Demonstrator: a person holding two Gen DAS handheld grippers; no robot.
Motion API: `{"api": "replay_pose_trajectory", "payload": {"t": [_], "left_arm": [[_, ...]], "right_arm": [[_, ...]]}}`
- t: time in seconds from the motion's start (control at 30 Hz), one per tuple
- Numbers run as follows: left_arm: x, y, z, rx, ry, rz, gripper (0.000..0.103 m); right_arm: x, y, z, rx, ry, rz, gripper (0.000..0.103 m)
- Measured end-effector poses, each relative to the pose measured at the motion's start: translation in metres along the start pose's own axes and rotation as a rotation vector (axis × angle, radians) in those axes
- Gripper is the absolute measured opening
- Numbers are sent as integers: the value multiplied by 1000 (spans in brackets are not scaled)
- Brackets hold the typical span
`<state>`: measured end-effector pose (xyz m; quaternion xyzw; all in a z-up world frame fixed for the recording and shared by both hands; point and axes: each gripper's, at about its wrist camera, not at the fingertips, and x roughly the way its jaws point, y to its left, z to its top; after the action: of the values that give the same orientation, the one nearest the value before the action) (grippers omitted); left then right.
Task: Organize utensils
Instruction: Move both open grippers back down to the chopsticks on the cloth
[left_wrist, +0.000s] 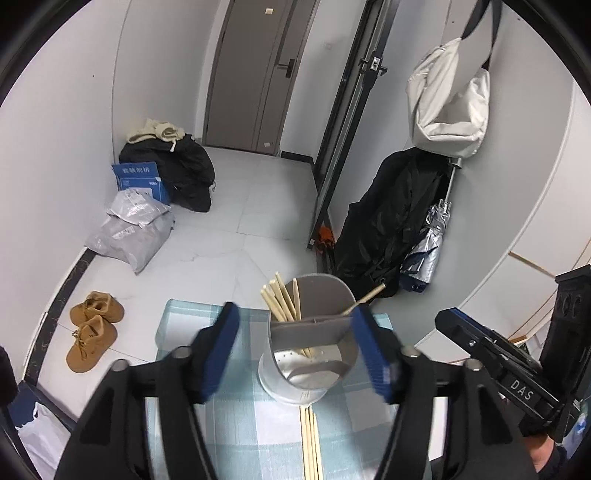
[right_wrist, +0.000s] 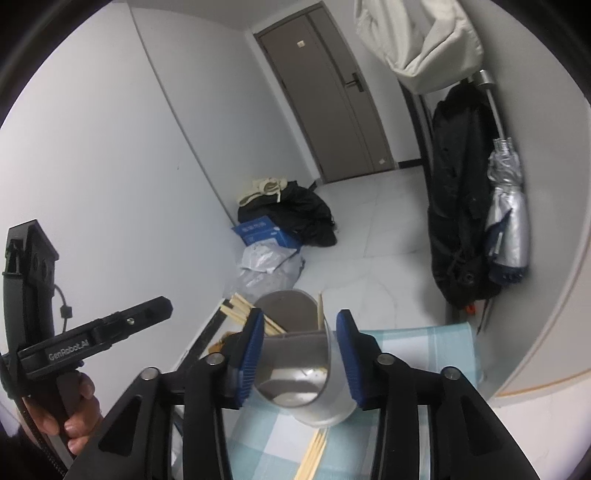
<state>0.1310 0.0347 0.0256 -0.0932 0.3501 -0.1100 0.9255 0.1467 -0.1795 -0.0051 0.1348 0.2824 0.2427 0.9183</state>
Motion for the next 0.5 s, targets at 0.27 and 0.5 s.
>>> {"api": "replay_pose_trajectory", "payload": {"t": [0.27, 0.5], "left_arm": [[-21, -4, -25, -5, -59, 45, 79], [-32, -2, -52, -3, -92, 73, 85]], "right_arm": [[-39, 9, -32, -5, -45, -24, 59], [-57, 14, -65, -15, -48, -45, 66]]}}
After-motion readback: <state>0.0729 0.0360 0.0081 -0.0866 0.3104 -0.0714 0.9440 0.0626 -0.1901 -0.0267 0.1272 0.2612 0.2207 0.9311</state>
